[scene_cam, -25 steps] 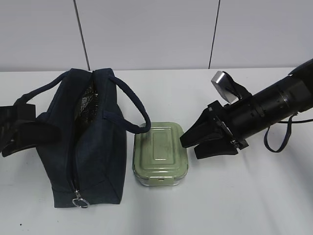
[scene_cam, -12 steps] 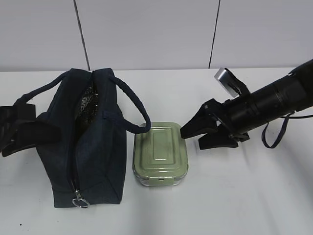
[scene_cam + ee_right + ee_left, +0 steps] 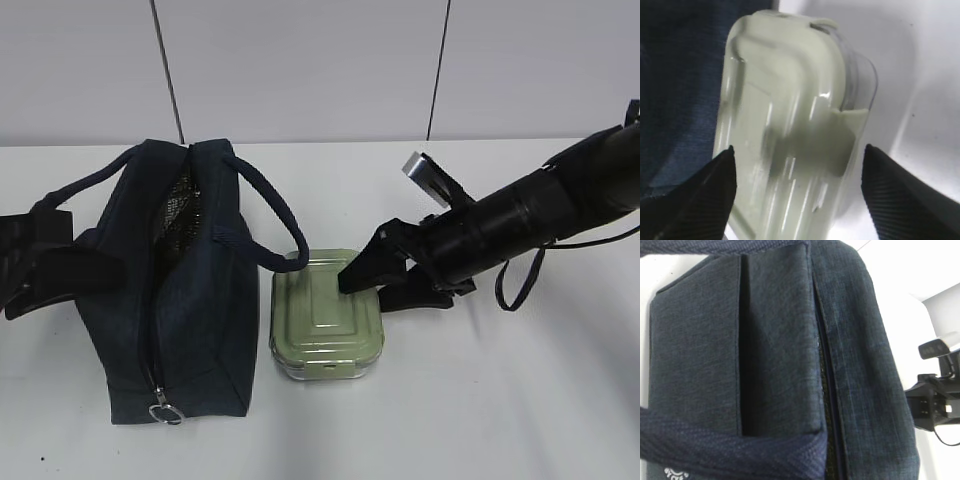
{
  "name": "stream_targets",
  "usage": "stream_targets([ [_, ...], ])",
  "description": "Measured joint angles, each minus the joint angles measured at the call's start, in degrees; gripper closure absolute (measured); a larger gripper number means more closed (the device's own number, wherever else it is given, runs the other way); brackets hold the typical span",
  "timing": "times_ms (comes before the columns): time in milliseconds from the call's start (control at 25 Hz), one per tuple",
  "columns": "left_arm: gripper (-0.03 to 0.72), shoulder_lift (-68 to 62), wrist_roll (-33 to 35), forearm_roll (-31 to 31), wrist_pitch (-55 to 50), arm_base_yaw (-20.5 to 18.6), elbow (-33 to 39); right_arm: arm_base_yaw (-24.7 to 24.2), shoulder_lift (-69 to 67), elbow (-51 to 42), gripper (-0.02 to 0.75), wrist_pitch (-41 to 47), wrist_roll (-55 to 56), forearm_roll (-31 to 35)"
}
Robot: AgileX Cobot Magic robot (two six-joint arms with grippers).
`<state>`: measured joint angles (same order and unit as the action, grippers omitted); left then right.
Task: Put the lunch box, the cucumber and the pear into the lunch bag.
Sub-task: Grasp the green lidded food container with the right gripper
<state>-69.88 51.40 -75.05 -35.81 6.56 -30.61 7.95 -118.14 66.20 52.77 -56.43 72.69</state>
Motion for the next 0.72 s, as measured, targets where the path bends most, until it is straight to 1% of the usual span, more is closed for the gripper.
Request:
stream_targets([
  [240, 0.707, 0.00, 0.00, -0.07, -0.06, 0.00, 0.00, 0.00, -3.23, 0.18, 0.141, 0.00, 0.00, 0.73],
  [400, 0.707, 0.00, 0.00, -0.07, -0.06, 0.00, 0.00, 0.00, -3.59, 0.46, 0.162, 0.69, 0.00, 1.06],
  [520, 0.707, 0.00, 0.00, -0.08, -0.06, 0.00, 0.00, 0.00, -3.71, 0.46, 0.213, 1.19, 0.00, 1.42],
  [600, 0.707, 0.00, 0.00, -0.08, -0.06, 0.00, 0.00, 0.00, -3.71, 0.46, 0.280, 1.80, 0.00, 1.85],
  [720, 0.707, 0.00, 0.00, -0.13, -0.13, 0.00, 0.00, 0.00, -3.81, 0.85, 0.346, 2.69, 0.49, 2.54],
])
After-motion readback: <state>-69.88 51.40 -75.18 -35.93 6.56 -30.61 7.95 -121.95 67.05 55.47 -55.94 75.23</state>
